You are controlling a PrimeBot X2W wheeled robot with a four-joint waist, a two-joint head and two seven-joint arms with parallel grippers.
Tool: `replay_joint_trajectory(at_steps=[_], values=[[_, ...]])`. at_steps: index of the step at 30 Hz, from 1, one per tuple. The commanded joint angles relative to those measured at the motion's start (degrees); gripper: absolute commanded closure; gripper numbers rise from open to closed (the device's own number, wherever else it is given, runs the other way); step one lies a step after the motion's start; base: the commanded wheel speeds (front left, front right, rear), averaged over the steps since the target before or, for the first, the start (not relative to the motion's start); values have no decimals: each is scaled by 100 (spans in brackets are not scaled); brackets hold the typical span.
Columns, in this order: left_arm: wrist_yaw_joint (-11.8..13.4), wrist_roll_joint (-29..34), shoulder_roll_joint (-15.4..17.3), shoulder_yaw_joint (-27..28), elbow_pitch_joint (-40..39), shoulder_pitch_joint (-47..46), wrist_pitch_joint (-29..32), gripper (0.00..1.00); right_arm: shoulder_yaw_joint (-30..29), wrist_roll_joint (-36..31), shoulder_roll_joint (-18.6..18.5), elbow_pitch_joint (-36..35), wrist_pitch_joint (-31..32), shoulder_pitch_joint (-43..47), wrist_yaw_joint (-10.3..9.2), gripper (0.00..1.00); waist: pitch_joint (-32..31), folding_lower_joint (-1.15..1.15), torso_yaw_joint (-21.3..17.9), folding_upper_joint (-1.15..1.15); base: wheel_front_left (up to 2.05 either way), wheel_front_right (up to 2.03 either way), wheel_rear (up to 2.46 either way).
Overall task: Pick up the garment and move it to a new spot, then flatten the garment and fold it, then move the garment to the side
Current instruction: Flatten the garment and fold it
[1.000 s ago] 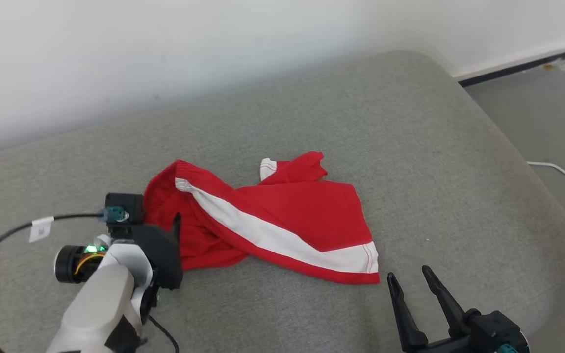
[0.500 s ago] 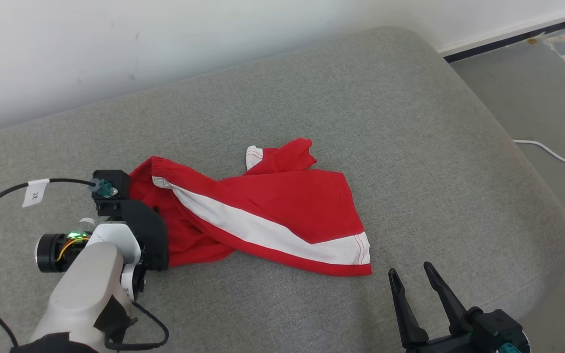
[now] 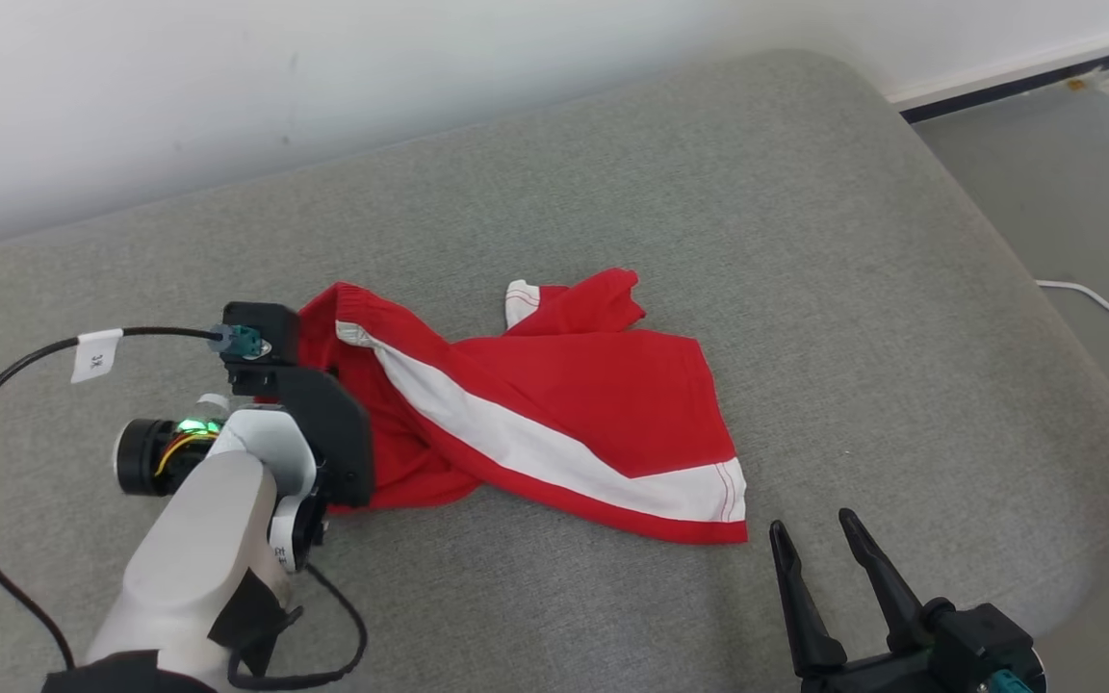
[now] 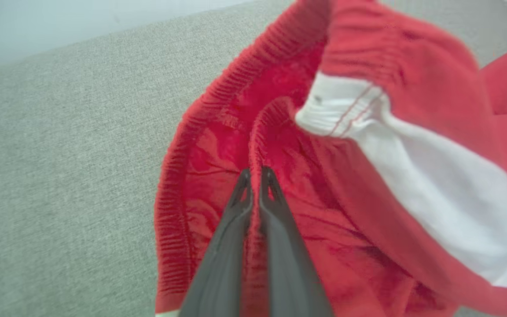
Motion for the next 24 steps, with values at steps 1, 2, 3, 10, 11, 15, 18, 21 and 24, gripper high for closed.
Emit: replay_joint_trajectory(at_steps=[1,2,3,10,11,15,18,21,24], values=[[-48,-111,-17,24,-100,120,-72,100,-21,-26,10,-11,-24,-5,-11,0,1,0,60,0,0,0,0],[-103,-138,-38,39,-237,177,-130,100,-45,-34,5,-19,-24,6,-11,0,-5,0,99,0,0,0,0],[-149,-173,-46,59,-379,247,-206,100,-54,-36,3,-21,-25,15,-11,0,-14,0,133,0,0,0,0],[-309,-506,22,157,-1733,1241,-553,100,-102,-42,-25,-57,-15,77,-11,0,-125,0,461,0,0,0,0],[-353,-548,36,171,-1953,1433,-590,100,-102,-39,-28,-54,-9,82,-11,0,-155,0,511,0,0,0,0],[-441,-765,182,247,-2940,2171,-819,100,-75,-26,-40,-67,12,83,-11,0,-233,0,659,0,0,0,0],[-502,-835,296,223,-3629,2721,-991,100,-96,-17,-42,-74,35,99,-11,0,-286,0,747,0,0,0,0],[-571,-992,423,215,-4208,3236,-1219,100,-101,-4,-44,-84,54,113,-11,0,-318,0,804,0,0,0,0],[-622,-1113,535,211,-4608,3732,-1556,100,-108,14,-47,-87,47,119,-11,0,-339,0,848,0,0,0,0]])
